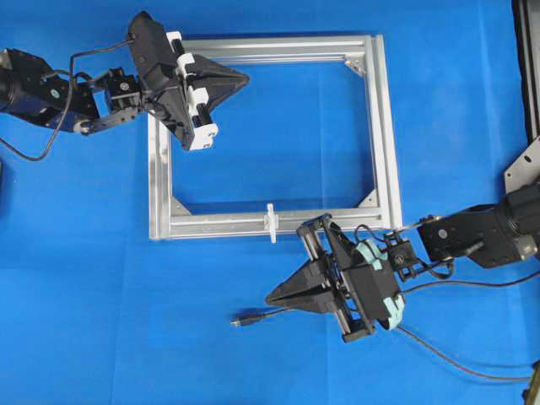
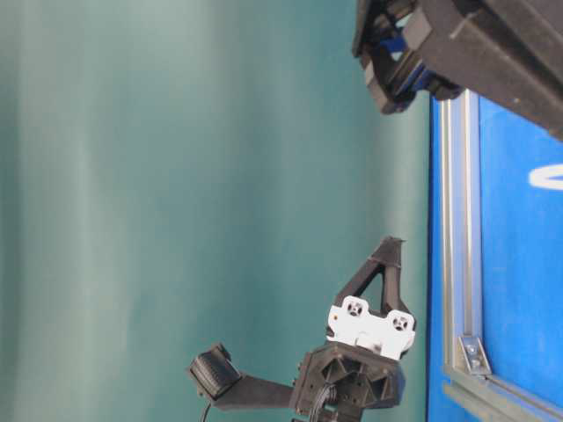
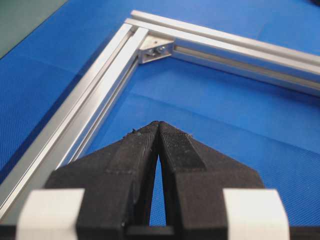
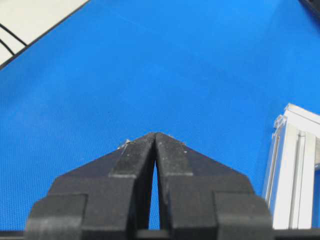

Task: Insert the wire through the string loop located in the center.
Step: 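Open the right gripper and lower it over the black USB cable plug end, then close the right gripper on the cable just behind the USB plug, then lift the cable and carry it toward the white zip-tie loop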

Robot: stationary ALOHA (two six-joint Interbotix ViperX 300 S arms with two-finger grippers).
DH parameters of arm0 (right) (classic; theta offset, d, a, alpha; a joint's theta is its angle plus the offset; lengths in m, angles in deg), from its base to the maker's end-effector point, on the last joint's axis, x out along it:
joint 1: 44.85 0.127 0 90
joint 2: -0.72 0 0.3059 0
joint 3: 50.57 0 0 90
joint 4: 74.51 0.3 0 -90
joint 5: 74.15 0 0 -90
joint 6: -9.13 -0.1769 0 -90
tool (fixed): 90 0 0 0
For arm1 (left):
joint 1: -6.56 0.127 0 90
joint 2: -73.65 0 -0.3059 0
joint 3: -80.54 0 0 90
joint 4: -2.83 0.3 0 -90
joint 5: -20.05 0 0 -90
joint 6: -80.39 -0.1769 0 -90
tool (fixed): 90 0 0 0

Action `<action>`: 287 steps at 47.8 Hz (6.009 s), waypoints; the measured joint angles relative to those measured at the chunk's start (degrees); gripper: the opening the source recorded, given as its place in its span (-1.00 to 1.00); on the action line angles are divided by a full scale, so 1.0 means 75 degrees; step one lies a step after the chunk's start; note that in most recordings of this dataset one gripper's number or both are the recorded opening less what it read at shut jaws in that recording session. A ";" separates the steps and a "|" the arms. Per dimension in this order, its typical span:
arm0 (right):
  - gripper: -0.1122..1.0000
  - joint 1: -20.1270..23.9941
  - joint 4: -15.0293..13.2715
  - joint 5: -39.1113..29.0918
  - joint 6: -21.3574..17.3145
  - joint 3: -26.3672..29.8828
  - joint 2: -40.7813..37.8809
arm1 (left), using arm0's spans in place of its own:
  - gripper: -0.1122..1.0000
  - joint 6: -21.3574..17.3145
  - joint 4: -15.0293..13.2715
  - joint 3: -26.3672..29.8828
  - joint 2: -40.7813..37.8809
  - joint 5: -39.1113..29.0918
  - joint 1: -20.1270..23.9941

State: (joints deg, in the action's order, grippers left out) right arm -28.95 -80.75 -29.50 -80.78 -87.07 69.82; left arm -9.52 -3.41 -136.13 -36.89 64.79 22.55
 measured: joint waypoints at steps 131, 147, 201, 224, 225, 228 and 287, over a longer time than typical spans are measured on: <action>-0.45 0.0621 0.1875 -0.1113 -0.0609 0.0445 -0.1336 | -0.80 -0.0047 0.0164 -0.0023 0.0199 -0.0305 0.0000; -0.84 0.0621 0.1828 -0.1066 -0.0598 0.0457 -0.1324 | -0.80 -0.0047 0.0164 -0.0105 0.0234 -0.0316 0.0000; -0.84 0.0633 0.1828 -0.3211 -0.0586 0.0434 0.0867 | -0.80 -0.0047 0.0164 -0.0141 0.0281 -0.0316 0.0012; -0.84 0.0633 0.1828 -0.3223 -0.0598 0.0434 0.0879 | -0.80 -0.0047 0.0164 -0.0141 0.0281 -0.0316 0.0012; -0.84 0.0633 0.1828 -0.3223 -0.0586 0.0434 0.0867 | -0.80 -0.0047 0.0164 -0.0141 0.0281 -0.0305 0.0012; -0.84 0.0633 0.1828 -0.3223 -0.0586 0.0434 0.0879 | -0.80 -0.0047 0.0164 -0.0141 0.0281 -0.0316 0.0000; -0.84 0.0645 0.1828 -0.3223 -0.0586 0.0422 0.0879 | -0.80 -0.0047 0.0164 -0.0141 0.0281 -0.0305 0.0012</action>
State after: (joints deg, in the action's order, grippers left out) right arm -24.11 -67.04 -53.67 -85.18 -83.91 76.42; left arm -9.87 -2.18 -137.19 -34.78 62.50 22.64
